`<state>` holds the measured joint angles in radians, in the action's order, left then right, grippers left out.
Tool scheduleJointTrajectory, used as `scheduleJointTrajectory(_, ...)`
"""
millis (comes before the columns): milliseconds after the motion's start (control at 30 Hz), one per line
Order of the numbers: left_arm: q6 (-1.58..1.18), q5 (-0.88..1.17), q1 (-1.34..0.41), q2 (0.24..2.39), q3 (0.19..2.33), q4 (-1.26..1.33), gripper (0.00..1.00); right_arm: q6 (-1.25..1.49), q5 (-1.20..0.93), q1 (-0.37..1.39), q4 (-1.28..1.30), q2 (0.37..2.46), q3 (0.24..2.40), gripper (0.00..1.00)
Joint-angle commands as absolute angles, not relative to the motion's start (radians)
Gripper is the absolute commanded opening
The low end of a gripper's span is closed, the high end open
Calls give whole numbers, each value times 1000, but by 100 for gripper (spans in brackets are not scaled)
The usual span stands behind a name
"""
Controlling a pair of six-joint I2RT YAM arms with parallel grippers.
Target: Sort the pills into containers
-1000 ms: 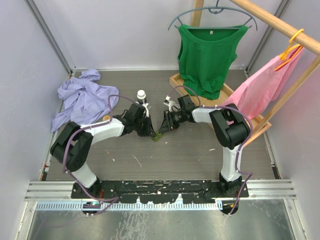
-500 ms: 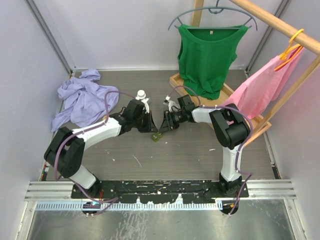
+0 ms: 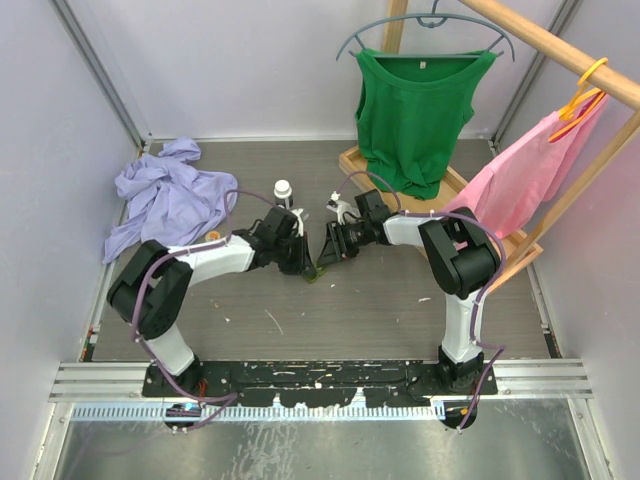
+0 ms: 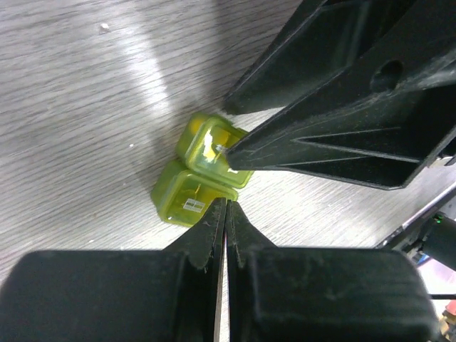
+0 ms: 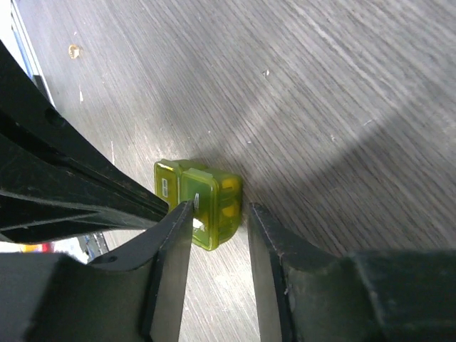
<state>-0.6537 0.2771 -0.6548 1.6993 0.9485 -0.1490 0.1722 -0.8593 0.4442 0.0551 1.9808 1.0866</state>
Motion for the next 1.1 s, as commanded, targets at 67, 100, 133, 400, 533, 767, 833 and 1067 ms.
scheduleJointTrajectory(67, -591, 193, -656, 1571, 1004, -260, 10, 111, -845, 446, 75, 1915, 1114, 55)
scheduleJointTrajectory(100, -587, 189, -656, 1539, 1005, -264, 12, 103, -850, 441, 79, 1900, 1117, 58)
scheduleJointTrajectory(133, -582, 179, -656, 1504, 1004, -269, 14, 91, -857, 433, 86, 1883, 1120, 61)
scheduleJointTrajectory(400, -534, 110, -655, 1191, 958, -278, 41, -146, -865, 401, 246, 1714, 1155, 70)
scheduleJointTrajectory(533, -506, 54, -652, 1023, 936, -257, 74, -398, -895, 399, 414, 1580, 1164, 70)
scheduleJointTrajectory(767, -452, -22, -645, 800, 976, -285, 98, -610, -762, 391, 509, 1321, 1161, 94)
scheduleJointTrajectory(833, -433, -36, -644, 769, 1020, -326, 98, -584, -725, 386, 546, 1284, 1209, 100)
scheduleJointTrajectory(1067, -443, -34, -644, 745, 1211, -512, 98, -328, -500, 381, 688, 1255, 1596, 100)
